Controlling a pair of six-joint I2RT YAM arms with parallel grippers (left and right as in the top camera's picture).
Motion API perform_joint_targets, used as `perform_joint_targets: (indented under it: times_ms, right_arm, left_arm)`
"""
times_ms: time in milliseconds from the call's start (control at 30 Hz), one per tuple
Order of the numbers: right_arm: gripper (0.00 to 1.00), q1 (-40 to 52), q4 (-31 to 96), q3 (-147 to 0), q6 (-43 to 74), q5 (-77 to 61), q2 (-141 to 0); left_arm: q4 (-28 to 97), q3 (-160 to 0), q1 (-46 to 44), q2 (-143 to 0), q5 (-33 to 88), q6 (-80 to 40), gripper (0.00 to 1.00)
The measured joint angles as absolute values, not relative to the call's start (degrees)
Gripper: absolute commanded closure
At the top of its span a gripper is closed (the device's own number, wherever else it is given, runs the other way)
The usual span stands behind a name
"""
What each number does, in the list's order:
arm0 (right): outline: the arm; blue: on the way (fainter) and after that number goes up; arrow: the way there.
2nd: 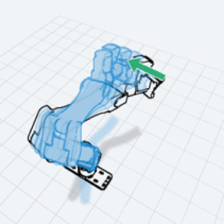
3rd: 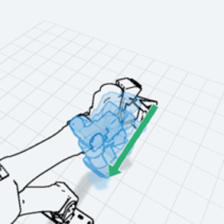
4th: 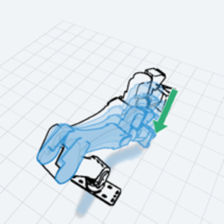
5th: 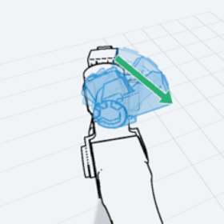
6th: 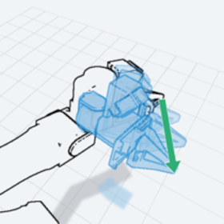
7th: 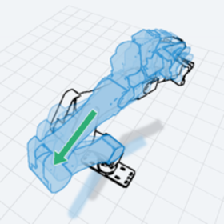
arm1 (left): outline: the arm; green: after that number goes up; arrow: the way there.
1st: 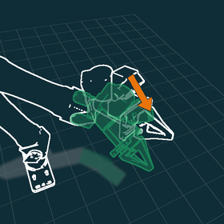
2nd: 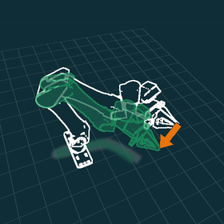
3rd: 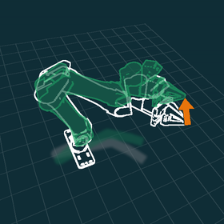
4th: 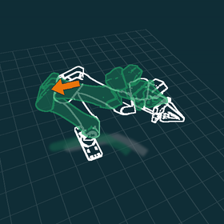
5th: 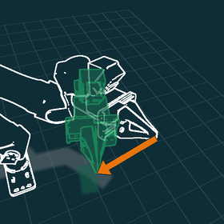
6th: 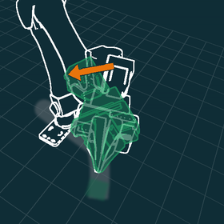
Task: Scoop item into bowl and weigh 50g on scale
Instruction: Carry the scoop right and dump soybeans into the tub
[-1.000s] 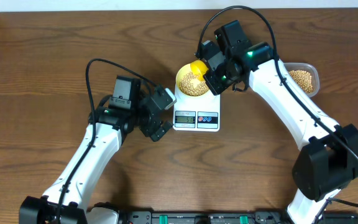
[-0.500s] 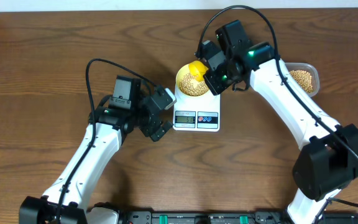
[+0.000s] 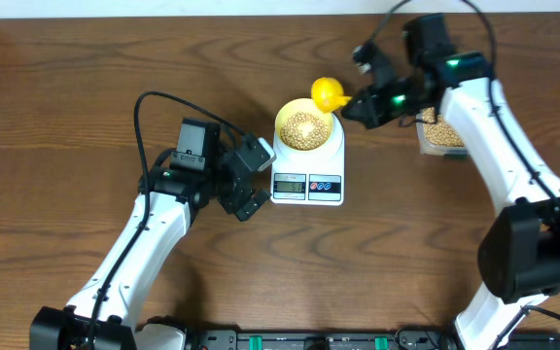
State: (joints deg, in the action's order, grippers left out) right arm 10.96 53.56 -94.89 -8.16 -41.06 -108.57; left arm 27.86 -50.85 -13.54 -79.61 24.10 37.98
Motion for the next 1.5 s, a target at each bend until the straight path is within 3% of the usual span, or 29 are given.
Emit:
perform_joint_targets:
  times_ms: [367, 667, 1000, 1500]
  right_arm:
    - [0.99, -5.37, 60.73, -94.91, -8.01, -51.77, -102.72]
    - [0.99, -16.27, 71.33, -95.37, -9.37, -33.26, -94.08]
    - [0.99, -13.15, 72.18, -95.50, -9.52, -17.17, -95.50]
    - [0.99, 1.34, 69.93, -95.50, -8.16, 8.10, -101.54]
  left_arm:
    - [27.88, -50.85, -13.54, -79.61, 24.10, 37.98, 0.02]
    - [27.86, -50.85, -13.54, -79.61, 24.10, 37.98, 0.02]
    - [27.86, -50.85, -13.54, -79.61, 24.10, 37.98, 0.03]
    - [27.86, -50.85, -13.54, -79.61, 24.10, 37.98, 0.02]
